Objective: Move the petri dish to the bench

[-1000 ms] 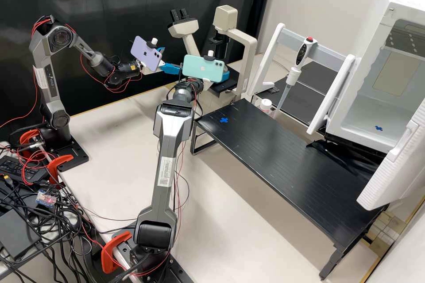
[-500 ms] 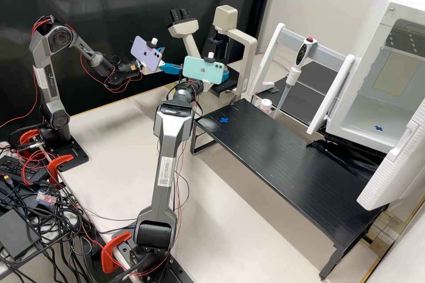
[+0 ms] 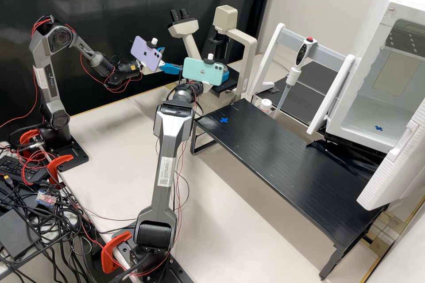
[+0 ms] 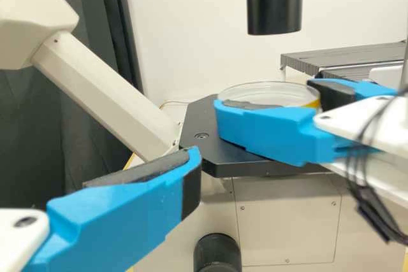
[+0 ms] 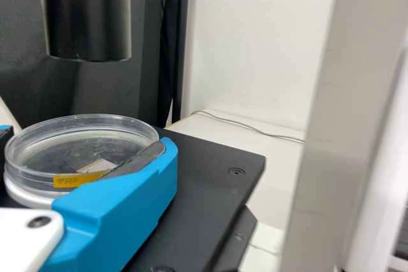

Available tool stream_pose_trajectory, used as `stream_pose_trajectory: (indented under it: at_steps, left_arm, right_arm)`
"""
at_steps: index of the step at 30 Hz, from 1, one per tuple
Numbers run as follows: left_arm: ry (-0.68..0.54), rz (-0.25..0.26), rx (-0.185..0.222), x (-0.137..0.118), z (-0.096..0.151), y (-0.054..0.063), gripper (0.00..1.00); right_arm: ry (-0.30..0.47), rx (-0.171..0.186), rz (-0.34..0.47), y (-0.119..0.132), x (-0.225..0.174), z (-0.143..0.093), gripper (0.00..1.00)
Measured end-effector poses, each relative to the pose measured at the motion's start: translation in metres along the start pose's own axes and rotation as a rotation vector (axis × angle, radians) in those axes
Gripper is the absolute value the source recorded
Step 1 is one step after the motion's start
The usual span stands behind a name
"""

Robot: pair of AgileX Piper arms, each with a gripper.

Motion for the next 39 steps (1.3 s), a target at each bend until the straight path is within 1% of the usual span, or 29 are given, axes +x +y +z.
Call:
stream_pose_trajectory:
  at_steps: [3, 5, 6, 7, 8, 15, 17, 19, 21, 25, 28, 32, 36, 39]
  left_arm:
    - [0.000, 0.000, 0.000, 0.000, 0.000, 0.000, 1.00]
    - [0.000, 0.000, 0.000, 0.000, 0.000, 0.000, 1.00]
    - [0.000, 0.000, 0.000, 0.000, 0.000, 0.000, 1.00]
    - [0.000, 0.000, 0.000, 0.000, 0.000, 0.000, 1.00]
    - [0.000, 0.000, 0.000, 0.000, 0.000, 0.000, 1.00]
    - [0.000, 0.000, 0.000, 0.000, 0.000, 0.000, 1.00]
    - [0.000, 0.000, 0.000, 0.000, 0.000, 0.000, 1.00]
    - [0.000, 0.000, 0.000, 0.000, 0.000, 0.000, 1.00]
    - [0.000, 0.000, 0.000, 0.000, 0.000, 0.000, 1.00]
    - [0.000, 0.000, 0.000, 0.000, 0.000, 0.000, 1.00]
    - [0.000, 0.000, 0.000, 0.000, 0.000, 0.000, 1.00]
    - [0.000, 0.000, 0.000, 0.000, 0.000, 0.000, 1.00]
    - [0.000, 0.000, 0.000, 0.000, 0.000, 0.000, 1.00]
    - [0.000, 0.000, 0.000, 0.000, 0.000, 0.000, 1.00]
  right_arm:
    - [0.009, -0.002, 0.020, 0.002, -0.011, 0.009, 0.00]
    - [0.027, 0.002, 0.031, 0.007, -0.021, 0.010, 0.00]
    - [0.031, -0.005, 0.034, 0.007, -0.026, 0.013, 0.00]
    - [0.038, 0.006, 0.037, 0.009, -0.032, 0.015, 0.00]
    - [0.045, 0.008, 0.041, 0.010, -0.037, 0.016, 0.00]
    - [0.121, -0.009, 0.068, 0.024, -0.081, 0.018, 0.00]
    - [0.124, -0.010, 0.063, 0.027, -0.091, 0.021, 0.00]
    - [0.121, 0.018, 0.064, 0.033, -0.105, 0.026, 0.00]
    - [0.120, 0.032, 0.078, 0.038, -0.116, 0.033, 0.00]
    - [0.126, 0.046, 0.126, 0.046, -0.135, 0.048, 0.00]
    - [0.126, 0.051, 0.155, 0.050, -0.147, 0.060, 0.00]
    - [0.116, 0.042, 0.177, 0.048, -0.160, 0.078, 0.00]
    - [0.102, 0.023, 0.176, 0.042, -0.172, 0.095, 0.00]
    - [0.092, -0.008, 0.166, 0.037, -0.184, 0.107, 0.00]
